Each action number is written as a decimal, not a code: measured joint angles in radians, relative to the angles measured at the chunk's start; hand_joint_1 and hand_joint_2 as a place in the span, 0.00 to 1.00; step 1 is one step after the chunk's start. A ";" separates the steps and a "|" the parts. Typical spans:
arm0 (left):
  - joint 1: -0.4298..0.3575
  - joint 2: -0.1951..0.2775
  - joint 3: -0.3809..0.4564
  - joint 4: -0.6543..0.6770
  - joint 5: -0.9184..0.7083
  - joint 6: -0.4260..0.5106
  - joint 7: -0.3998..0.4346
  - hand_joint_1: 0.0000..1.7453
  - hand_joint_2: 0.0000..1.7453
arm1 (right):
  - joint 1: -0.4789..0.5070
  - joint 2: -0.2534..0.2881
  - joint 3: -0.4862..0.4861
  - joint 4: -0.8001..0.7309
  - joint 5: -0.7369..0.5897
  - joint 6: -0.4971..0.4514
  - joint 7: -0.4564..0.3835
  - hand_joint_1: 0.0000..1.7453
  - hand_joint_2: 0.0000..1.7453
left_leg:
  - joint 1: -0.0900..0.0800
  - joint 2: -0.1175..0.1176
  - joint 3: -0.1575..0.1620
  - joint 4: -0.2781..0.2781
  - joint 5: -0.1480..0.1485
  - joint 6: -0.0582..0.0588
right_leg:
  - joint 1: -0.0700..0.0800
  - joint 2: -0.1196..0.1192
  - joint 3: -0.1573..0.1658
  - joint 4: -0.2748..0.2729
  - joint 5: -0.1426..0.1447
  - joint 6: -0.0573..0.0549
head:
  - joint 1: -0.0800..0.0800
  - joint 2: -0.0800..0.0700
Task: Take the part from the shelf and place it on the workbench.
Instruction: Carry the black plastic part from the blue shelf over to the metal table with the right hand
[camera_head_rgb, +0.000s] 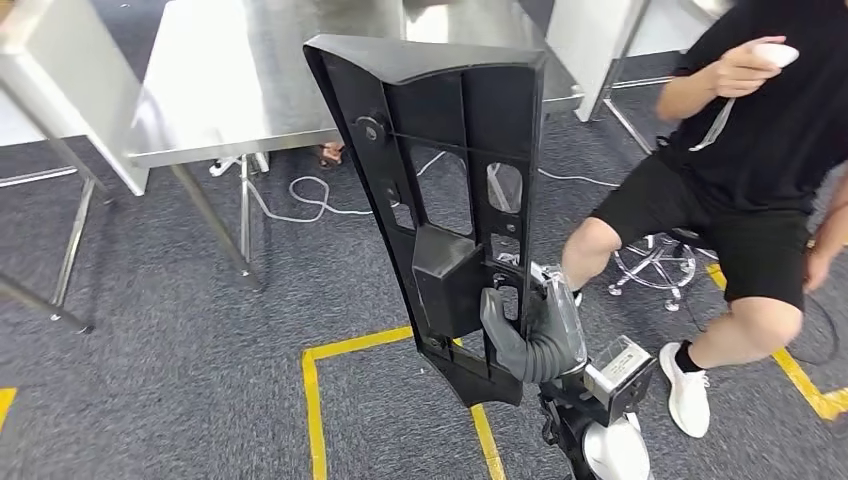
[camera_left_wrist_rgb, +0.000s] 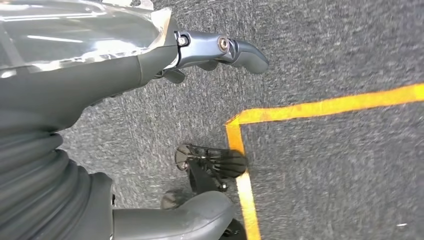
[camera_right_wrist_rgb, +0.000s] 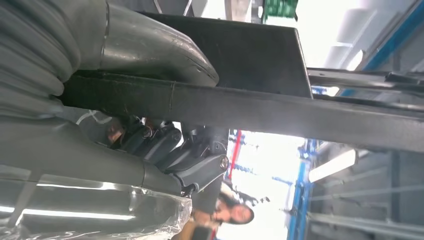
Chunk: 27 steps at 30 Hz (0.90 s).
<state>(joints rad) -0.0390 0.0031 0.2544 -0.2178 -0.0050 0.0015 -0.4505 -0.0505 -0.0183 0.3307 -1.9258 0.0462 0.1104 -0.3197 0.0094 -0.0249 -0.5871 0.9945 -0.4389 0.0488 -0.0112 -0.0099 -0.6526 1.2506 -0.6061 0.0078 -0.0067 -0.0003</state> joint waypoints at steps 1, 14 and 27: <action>0.001 -0.001 0.001 0.000 -0.001 0.000 0.000 0.00 1.00 | 0.001 -0.001 0.000 0.000 0.001 0.000 0.000 1.00 1.00 | 0.000 -0.010 0.000 0.001 0.000 0.000 | -0.003 0.002 -0.018 0.028 -0.003 0.006 | 0.000 0.000; 0.008 -0.005 0.011 -0.006 -0.008 0.009 -0.003 0.00 1.00 | -0.003 0.001 -0.002 -0.001 0.047 -0.015 0.013 1.00 1.00 | 0.000 -0.043 0.003 0.016 -0.018 -0.003 | -0.010 0.021 0.086 -0.233 0.126 0.022 | -0.001 0.000; 0.008 -0.006 0.024 -0.006 -0.028 0.021 -0.015 0.00 1.00 | -0.004 0.002 0.000 -0.011 0.139 -0.090 0.028 1.00 1.00 | 0.000 -0.039 0.005 0.011 -0.019 -0.034 | -0.004 0.022 0.086 -0.232 0.124 0.006 | 0.000 0.000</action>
<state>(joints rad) -0.0308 -0.0027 0.2789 -0.2239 -0.0333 0.0225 -0.4653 -0.0544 -0.0164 0.3311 -1.9372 0.1848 0.0204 -0.2915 0.0096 -0.0636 -0.5823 1.0056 -0.4575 0.0153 -0.0154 0.0119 -0.5669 1.0187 -0.4818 0.0143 -0.0064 -0.0003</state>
